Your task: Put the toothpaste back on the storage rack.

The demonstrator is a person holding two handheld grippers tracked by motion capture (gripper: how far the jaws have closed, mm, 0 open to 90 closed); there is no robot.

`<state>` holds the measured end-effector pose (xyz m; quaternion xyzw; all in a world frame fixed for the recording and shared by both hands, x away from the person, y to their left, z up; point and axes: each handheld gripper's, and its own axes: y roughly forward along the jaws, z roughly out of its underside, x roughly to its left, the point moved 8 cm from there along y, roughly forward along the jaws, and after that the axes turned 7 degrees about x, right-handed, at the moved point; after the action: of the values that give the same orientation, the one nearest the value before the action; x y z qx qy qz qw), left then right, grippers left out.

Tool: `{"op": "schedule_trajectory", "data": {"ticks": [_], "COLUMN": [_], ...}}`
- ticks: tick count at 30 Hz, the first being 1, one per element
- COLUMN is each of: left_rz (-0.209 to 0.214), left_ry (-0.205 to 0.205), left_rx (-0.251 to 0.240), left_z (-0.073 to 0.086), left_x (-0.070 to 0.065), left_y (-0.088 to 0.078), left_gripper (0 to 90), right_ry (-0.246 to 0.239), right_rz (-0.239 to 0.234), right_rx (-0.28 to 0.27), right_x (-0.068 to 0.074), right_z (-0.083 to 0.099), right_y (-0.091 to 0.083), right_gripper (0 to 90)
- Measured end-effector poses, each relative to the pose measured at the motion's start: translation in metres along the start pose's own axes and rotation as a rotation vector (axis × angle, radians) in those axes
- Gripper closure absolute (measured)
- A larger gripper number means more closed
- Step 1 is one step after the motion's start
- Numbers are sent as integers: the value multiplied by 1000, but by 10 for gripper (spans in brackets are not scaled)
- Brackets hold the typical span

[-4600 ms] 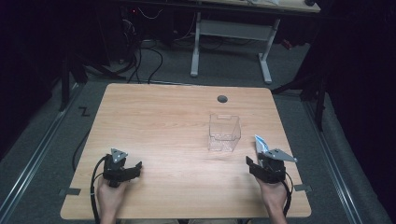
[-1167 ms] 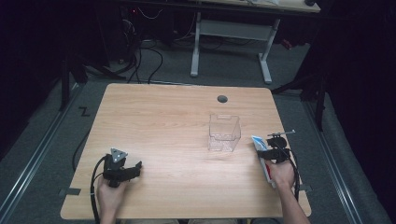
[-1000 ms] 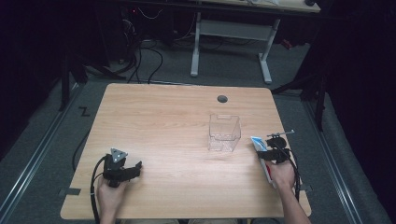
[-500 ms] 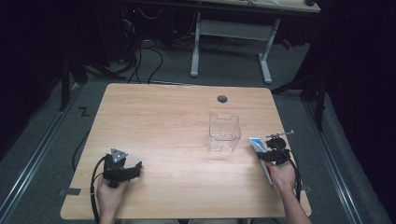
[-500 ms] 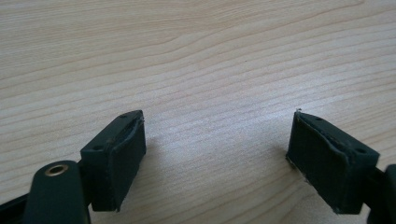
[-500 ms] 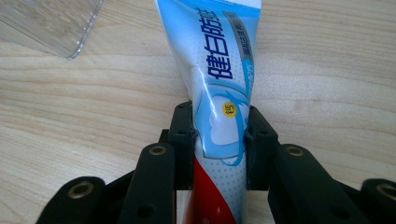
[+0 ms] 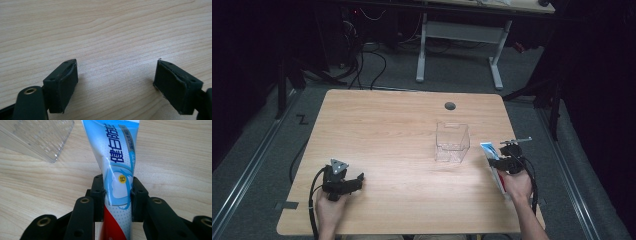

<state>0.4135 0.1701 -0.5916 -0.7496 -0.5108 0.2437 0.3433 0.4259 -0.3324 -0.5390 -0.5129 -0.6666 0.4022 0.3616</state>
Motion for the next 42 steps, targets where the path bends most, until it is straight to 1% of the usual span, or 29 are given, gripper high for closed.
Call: {"op": "schedule_trajectory", "data": {"ticks": [7,14,18,23,28,31,35,37,39,42], "left_rz": [0,0,0,0,-1,-1,-1,-1,-1,-1], "left_ry": [0,1,0,0,0,-1,1,1,1,1], "left_rx": [0,0,0,0,1,-1,1,2,1,2], "left_z": [0,0,0,0,0,0,0,0,0,0], "left_x": [0,0,0,0,0,0,0,0,0,0], "left_y": [0,0,0,0,0,0,0,0,0,0], "left_gripper": [192,192,192,192,192,192,191,192,192,191], "right_ry": [2,-8,-19,-37,-64,-91,-106,-108,-116,-148], "right_rz": [-11,-17,-18,-10,-18,-20,-34,-51,-49,-59], "right_rx": [-42,-81,-112,-125,-157,-174,-221,-241,-263,-282], "right_x": [0,0,1,4,11,16,23,27,31,41], "right_z": [-2,-6,-10,-14,-21,-27,-36,-40,-44,-49], "right_y": [-11,-25,-32,-38,-48,-56,-69,-74,-78,-80], "right_gripper": [700,700,699,699,700,700,699,699,699,698]}}
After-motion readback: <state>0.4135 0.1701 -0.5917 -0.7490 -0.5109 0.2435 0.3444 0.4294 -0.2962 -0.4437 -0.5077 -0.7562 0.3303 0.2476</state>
